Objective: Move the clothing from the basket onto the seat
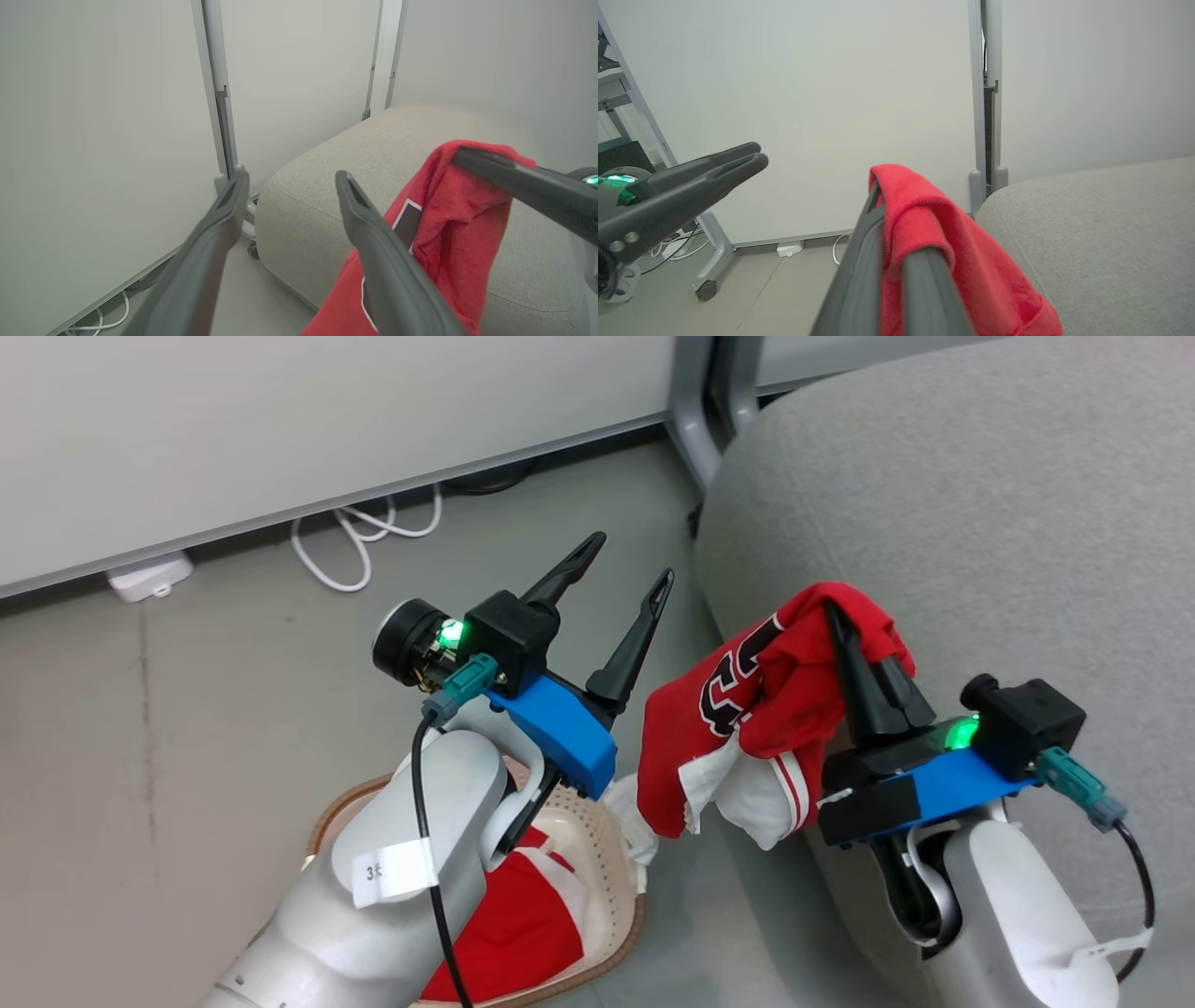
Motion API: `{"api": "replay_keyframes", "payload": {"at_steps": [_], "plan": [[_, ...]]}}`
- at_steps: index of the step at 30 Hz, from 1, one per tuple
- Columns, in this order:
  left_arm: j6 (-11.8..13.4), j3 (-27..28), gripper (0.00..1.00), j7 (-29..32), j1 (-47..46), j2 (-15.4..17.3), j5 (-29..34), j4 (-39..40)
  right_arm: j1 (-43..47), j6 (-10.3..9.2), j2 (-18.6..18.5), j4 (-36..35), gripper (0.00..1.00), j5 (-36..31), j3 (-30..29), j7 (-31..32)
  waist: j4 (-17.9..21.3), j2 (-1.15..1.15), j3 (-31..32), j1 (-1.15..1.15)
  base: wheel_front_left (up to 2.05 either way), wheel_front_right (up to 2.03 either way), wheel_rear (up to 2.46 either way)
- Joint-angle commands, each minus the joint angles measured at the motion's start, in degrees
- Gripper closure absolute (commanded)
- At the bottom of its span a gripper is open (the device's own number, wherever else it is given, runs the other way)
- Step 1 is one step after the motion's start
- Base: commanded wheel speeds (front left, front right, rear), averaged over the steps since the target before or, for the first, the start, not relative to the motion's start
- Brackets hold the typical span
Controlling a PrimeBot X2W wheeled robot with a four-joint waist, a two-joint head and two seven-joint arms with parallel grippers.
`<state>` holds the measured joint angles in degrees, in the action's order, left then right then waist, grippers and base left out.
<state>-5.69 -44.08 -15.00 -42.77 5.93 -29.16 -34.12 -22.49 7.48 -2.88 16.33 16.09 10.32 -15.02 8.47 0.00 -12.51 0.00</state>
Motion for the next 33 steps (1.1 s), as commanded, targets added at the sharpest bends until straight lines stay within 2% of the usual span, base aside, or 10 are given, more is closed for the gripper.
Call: {"api": "replay_keyframes", "payload": {"at_steps": [1,14,25,33], "plan": [[-0.22,-0.18,0.0,-0.28,0.39,0.38,0.4,-0.05,0.62,0.03,-0.01,-0.76,1.0,-0.53,-0.39,-0.24,1.64,0.0,-0.28,0.0,0.0,0.0,0.0],[-0.67,-2.72,0.0,-0.28,1.8,0.03,1.17,-0.54,7.04,0.03,-0.01,-5.92,1.0,-0.29,-5.86,-0.24,7.5,0.0,-0.77,0.0,0.0,0.0,0.0],[-0.71,-3.43,0.0,-0.28,2.79,-0.17,1.41,-0.69,9.31,0.03,-0.01,-7.7,1.0,0.34,-6.5,-0.24,8.28,0.0,-0.64,0.0,0.0,0.0,0.0],[-0.16,-3.27,0.0,-0.28,2.1,0.32,2.03,0.39,5.21,0.03,-0.01,-9.95,1.0,-2.06,-5.83,-0.24,7.47,0.0,-2.26,0.0,0.0,0.0,0.0]]}}
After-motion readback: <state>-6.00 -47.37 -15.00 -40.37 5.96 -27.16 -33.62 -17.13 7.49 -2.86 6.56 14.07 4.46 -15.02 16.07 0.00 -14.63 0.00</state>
